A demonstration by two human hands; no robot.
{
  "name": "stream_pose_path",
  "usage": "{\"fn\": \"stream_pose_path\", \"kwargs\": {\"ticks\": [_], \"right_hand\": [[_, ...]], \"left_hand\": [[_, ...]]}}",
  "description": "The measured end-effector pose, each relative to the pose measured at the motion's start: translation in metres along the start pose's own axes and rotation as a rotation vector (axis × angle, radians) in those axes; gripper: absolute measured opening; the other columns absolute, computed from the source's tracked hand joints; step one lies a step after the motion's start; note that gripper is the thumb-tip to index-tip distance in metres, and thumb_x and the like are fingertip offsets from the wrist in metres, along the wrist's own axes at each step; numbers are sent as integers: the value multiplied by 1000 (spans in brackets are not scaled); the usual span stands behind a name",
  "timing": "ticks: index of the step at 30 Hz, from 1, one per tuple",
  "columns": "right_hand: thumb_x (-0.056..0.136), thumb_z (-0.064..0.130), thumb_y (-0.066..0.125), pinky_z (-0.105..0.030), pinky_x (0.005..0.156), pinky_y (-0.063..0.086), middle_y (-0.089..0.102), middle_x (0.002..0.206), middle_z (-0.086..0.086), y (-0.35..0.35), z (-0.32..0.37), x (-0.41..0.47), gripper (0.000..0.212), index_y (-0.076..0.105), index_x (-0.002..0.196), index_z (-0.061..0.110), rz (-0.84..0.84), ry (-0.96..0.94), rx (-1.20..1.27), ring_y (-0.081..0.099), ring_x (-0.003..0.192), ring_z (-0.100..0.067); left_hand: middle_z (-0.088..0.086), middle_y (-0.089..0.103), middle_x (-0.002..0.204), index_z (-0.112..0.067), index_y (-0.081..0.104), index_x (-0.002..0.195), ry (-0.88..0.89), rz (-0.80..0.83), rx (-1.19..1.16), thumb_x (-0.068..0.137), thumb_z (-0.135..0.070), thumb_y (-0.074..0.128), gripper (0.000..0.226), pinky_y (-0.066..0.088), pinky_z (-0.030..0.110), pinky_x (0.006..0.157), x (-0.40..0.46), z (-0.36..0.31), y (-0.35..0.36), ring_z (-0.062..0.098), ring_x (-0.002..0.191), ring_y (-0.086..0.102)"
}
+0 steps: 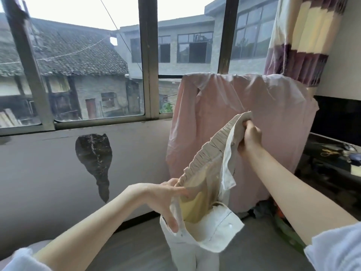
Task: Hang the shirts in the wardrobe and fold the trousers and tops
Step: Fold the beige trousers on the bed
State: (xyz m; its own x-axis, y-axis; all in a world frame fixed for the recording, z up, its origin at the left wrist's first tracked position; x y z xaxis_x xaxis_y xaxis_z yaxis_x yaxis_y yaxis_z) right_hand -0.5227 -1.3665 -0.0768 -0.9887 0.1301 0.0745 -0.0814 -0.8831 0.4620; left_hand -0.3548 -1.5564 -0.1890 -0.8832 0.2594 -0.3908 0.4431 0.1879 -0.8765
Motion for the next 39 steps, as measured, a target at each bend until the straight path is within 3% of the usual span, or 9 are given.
{"fn": "stream_pose_path", "kwargs": {"ticks": [3, 6, 9, 20, 24, 27, 32, 36, 39], "right_hand": [[91, 15, 45, -19, 50, 47, 59, 67, -1, 17, -16, -3, 14, 54, 80, 12, 26, 26, 58, 59, 56, -10], [90, 9, 45, -15, 45, 46, 62, 57, 4, 30, -20, -4, 13, 54, 82, 13, 144, 2, 56, 60, 49, -6], [92, 8, 48, -23, 55, 49, 60, 76, 1, 25, -19, 2, 13, 54, 101, 15, 276, -41, -135, 60, 66, -11], [94, -3, 43, -34, 59, 59, 61, 86, 5, 25, -24, -2, 34, 59, 79, 24, 501, -152, -298, 58, 77, -12], [90, -7, 49, -23, 55, 56, 47, 110, -5, 36, -28, -7, 29, 60, 79, 18, 484, -209, -331, 59, 84, -13], [84, -7, 60, -25, 70, 54, 37, 96, -4, 44, -29, -7, 22, 68, 93, 12, 433, -420, -678, 50, 92, -20], [88, 16, 62, -28, 75, 38, 59, 90, -9, 50, -35, -3, 21, 69, 108, 19, 364, -545, -1068, 54, 92, -26], [89, -12, 40, -20, 58, 50, 67, 81, -2, 61, -50, -7, 33, 63, 88, 11, 483, -170, -500, 59, 74, -18], [90, -15, 34, -18, 53, 50, 64, 69, -3, 100, -54, -44, 32, 56, 83, 7, 780, 86, -155, 60, 60, -11]], "left_hand": [[-9, 46, 104, -19, 63, 92, -46, -404, 181, 79, -40, 65, 25, 45, 29, 74, -3, 12, -20, 13, 90, 49], [-2, 51, 71, 7, 58, 65, -66, -804, -309, 90, -20, 57, 37, 35, 25, 60, -24, 51, -58, 15, 62, 43], [7, 49, 65, 9, 64, 72, -97, -1028, -638, 91, -16, 58, 32, 30, 22, 51, -54, 91, -85, 9, 53, 36], [-2, 59, 72, -16, 55, 98, -3, -1185, -758, 94, 7, 40, 28, 41, 6, 55, -96, 100, -126, -2, 58, 56], [5, 68, 100, -10, 67, 106, -175, -1083, -212, 90, 6, 43, 33, 44, 24, 85, -106, 107, -132, 19, 95, 61], [9, 67, 102, -13, 67, 105, -266, -1023, 32, 95, -9, 46, 24, 43, 32, 81, -110, 112, -124, 28, 98, 59], [4, 69, 92, -12, 72, 96, -99, -1197, 119, 91, -5, 55, 19, 46, 40, 77, -134, 93, -118, 27, 88, 54], [8, 63, 92, -9, 72, 93, 36, -1237, 43, 88, 4, 55, 22, 47, 38, 76, -142, 82, -127, 28, 84, 58], [9, 60, 91, -6, 71, 95, 155, -1266, 12, 88, 7, 54, 22, 46, 29, 74, -138, 55, -135, 25, 80, 60]]}}
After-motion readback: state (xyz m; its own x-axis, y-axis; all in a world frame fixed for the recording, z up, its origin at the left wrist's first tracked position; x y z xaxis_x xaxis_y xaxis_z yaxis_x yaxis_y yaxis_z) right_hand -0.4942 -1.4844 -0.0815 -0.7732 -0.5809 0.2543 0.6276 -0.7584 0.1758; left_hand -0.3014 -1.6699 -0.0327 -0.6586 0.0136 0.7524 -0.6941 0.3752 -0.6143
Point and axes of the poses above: each hand's wrist, its own x-axis towards the middle knuckle, its own y-axis out of the palm, z = x × y, the point moved 9 cm from there along x, towards the middle knuckle
